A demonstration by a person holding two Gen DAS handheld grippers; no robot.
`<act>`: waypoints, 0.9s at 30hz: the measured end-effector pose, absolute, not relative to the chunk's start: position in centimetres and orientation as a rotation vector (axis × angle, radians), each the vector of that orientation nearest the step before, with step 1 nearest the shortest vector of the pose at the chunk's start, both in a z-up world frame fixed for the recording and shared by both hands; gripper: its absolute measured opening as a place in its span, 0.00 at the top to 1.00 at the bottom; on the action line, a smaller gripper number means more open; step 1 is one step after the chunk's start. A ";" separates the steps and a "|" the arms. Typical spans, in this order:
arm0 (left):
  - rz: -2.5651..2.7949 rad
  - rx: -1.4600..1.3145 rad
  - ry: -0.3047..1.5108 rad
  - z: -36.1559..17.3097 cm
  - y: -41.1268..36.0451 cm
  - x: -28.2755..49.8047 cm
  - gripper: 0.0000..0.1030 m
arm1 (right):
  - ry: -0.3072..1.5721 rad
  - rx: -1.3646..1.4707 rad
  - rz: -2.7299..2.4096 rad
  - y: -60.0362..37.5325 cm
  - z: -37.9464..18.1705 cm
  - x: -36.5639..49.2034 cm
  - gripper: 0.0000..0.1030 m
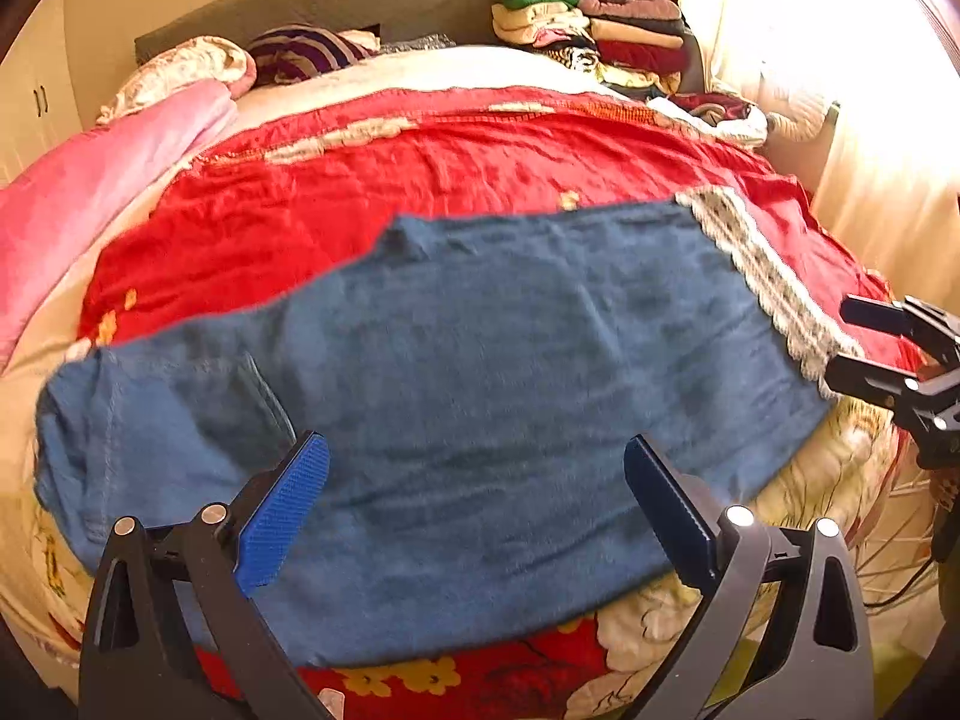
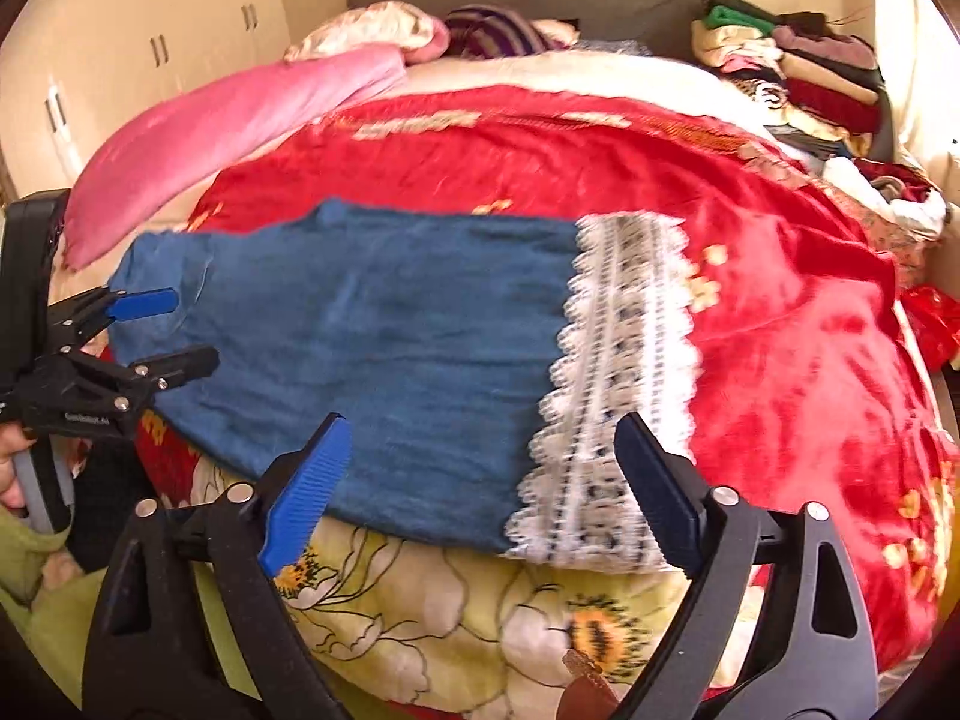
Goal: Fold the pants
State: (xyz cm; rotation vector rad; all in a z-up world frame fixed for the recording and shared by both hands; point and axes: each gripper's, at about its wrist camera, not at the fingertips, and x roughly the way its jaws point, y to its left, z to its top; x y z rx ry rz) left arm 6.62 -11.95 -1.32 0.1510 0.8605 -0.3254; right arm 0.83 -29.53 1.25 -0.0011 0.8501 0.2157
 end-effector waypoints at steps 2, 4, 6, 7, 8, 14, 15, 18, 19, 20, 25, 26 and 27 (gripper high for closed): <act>-0.326 0.158 0.846 -0.5 -12.2 7.1 0.04 | 0.835 0.005 0.196 -30.3 1.7 0.8 0.18; -0.324 0.161 0.832 0.2 -12.4 7.6 0.04 | 0.820 0.018 0.178 -31.0 2.1 0.9 0.17; -0.327 0.152 0.829 0.8 -12.6 8.0 0.04 | 0.810 0.030 0.164 -31.7 2.4 1.0 0.16; -0.329 0.148 0.828 0.9 -12.7 8.1 0.04 | 0.806 0.033 0.159 -31.9 2.5 1.0 0.15; -0.331 0.148 0.828 1.1 -12.9 8.3 0.04 | 0.800 0.034 0.151 -32.2 2.7 1.1 0.15; -0.350 0.178 0.829 1.7 -14.8 9.2 0.04 | 0.771 0.045 0.122 -33.4 3.4 1.1 0.12; -0.355 0.180 0.831 1.7 -15.0 9.3 0.04 | 0.767 0.048 0.116 -33.7 3.4 1.0 0.12; -0.371 0.200 0.835 1.7 -16.2 10.0 0.04 | 0.759 0.062 0.108 -34.3 3.4 0.9 0.11; -0.374 0.204 0.839 1.7 -16.6 10.3 0.04 | 0.759 0.067 0.106 -34.5 3.3 0.9 0.11; -0.378 0.204 0.842 1.7 -16.8 10.5 0.04 | 0.761 0.071 0.105 -34.6 3.2 0.9 0.11; -0.412 0.218 0.853 1.7 -18.8 12.6 0.04 | 0.773 0.093 0.110 -35.2 2.4 0.9 0.11; -0.415 0.223 0.853 1.6 -19.2 13.0 0.04 | 0.778 0.096 0.112 -35.2 2.2 1.0 0.11; -0.419 0.225 0.853 1.6 -19.5 13.4 0.04 | 0.782 0.100 0.112 -35.3 1.9 1.0 0.11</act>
